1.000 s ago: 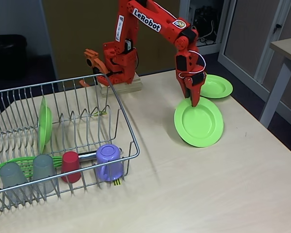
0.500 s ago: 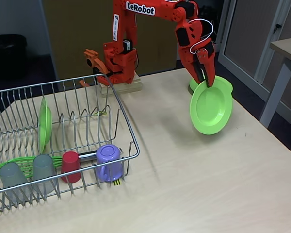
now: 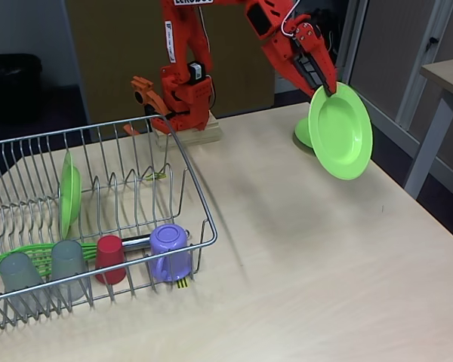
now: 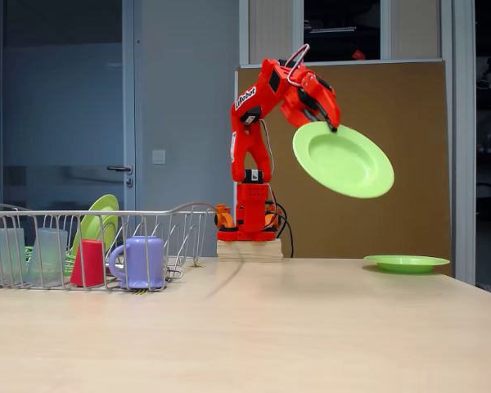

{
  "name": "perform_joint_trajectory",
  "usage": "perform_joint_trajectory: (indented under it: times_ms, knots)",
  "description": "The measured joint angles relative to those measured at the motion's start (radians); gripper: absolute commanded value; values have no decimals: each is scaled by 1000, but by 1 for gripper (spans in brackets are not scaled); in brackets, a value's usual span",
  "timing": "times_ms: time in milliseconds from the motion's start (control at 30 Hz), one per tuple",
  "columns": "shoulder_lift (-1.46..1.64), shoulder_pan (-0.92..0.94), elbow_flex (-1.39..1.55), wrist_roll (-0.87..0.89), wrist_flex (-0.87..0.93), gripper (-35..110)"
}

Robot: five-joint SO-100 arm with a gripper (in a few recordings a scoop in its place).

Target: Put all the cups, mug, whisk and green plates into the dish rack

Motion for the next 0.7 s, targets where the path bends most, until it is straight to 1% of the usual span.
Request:
perform_joint_trajectory:
  times_ms: [233,467,700]
  knots:
    - [221,170,103,37,0,0]
    - [391,428,222,169,6,0]
    - [532,650,416,268,6,0]
